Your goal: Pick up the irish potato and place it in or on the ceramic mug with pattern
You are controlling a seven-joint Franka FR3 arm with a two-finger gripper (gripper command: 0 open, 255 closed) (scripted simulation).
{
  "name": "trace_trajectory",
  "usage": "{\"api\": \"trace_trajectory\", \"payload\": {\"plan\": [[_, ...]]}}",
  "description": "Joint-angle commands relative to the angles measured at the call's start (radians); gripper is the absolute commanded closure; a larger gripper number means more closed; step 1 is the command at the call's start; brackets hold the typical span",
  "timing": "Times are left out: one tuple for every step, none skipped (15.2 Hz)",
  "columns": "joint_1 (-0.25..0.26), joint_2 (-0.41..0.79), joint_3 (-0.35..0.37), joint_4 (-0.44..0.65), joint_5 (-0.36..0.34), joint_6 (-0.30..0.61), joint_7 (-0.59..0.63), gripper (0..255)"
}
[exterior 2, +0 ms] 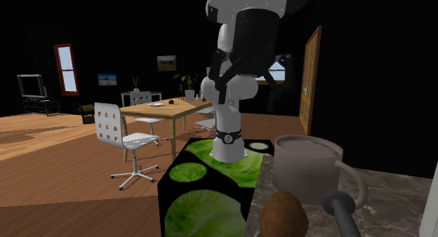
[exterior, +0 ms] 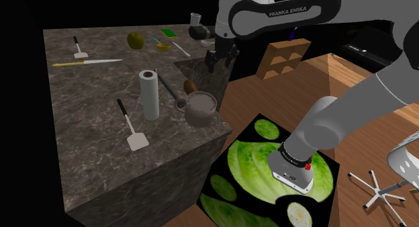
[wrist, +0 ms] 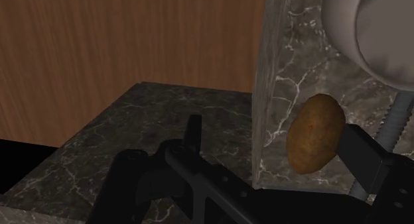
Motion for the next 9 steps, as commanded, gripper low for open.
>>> {"api": "trace_trajectory", "payload": {"plan": [[0.001, 0.077, 0.016, 0.032, -0.009, 0.033, 0.037, 0], [0.002, 0.117, 0.024, 0.052, -0.014, 0.046, 0.057, 0], [0.003, 0.156, 0.031, 0.074, -0.021, 0.057, 0.076, 0], [0.005, 0.196, 0.037, 0.098, -0.028, 0.067, 0.095, 0], [0.007, 0.237, 0.043, 0.122, -0.035, 0.076, 0.114, 0], [0.01, 0.277, 0.048, 0.149, -0.044, 0.083, 0.132, 0], [0.013, 0.318, 0.052, 0.176, -0.052, 0.089, 0.151, 0], [0.017, 0.359, 0.056, 0.205, -0.061, 0.095, 0.169, 0], [0.021, 0.4, 0.058, 0.235, -0.07, 0.098, 0.186, 0]]}}
